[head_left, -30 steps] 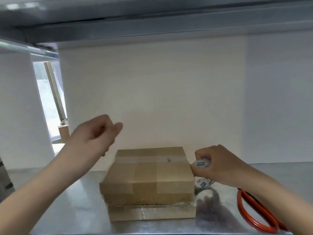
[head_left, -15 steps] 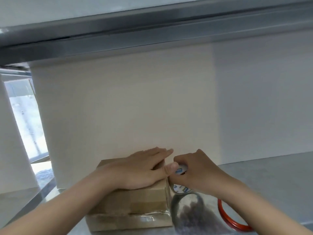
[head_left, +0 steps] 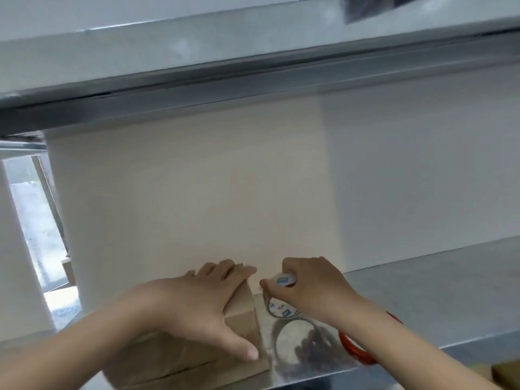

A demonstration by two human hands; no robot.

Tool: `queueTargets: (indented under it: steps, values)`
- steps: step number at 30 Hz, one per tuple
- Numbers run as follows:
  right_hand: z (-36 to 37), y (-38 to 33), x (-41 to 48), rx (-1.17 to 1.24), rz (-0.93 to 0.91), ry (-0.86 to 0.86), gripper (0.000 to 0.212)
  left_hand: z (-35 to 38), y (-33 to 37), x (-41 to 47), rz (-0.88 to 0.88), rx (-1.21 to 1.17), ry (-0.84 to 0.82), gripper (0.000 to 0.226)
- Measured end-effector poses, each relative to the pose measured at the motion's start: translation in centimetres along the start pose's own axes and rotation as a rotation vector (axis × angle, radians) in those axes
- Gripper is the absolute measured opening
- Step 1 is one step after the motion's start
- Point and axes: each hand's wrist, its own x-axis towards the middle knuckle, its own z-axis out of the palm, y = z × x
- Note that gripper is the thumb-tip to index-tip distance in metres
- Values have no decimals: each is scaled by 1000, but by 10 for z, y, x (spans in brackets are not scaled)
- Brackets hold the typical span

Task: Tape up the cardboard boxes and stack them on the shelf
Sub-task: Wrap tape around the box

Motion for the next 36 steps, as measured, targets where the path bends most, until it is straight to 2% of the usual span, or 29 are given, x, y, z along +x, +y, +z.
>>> queueTargets:
  steps: [2, 5, 9, 11, 14, 16, 22, 25, 28, 33, 36]
  values:
    - [-7, 0, 1, 128, 29, -42, 61, 3, -4, -2, 12, -97, 135, 105]
    - [-27, -4, 8, 525, 44, -51, 65, 4, -16, -11, 17, -464, 411, 94]
    - [-65, -34, 21, 866, -73, 162, 48, 10, -19, -28, 117, -962, 760, 84]
    - [-71, -59, 33, 931, -108, 210, 50, 25, -14, -28, 173, -1225, 862, 79]
    - [-61, -93, 48, 886, -119, 96, 50, 51, -11, -25, 220, -1513, 920, 94]
    - [-55, -109, 53, 914, -108, 54, 51, 60, -13, -26, 238, -1543, 936, 94]
    - [-82, -121, 55, 1039, -111, 144, 49, 65, -22, -32, 248, -1408, 986, 64]
    - [-106, -98, 51, 1007, -42, 210, 44, 69, -27, -32, 264, -1398, 1001, 75]
    - [-114, -75, 36, 747, -58, 127, 48, 70, -28, -32, 271, -1366, 1004, 84]
    - [-71, -61, 22, 499, -39, -71, 47, 70, -25, -33, 280, -1449, 973, 97]
    - [-54, -75, 30, 487, -75, -22, 45, 71, -38, -41, 175, -1423, 925, 112]
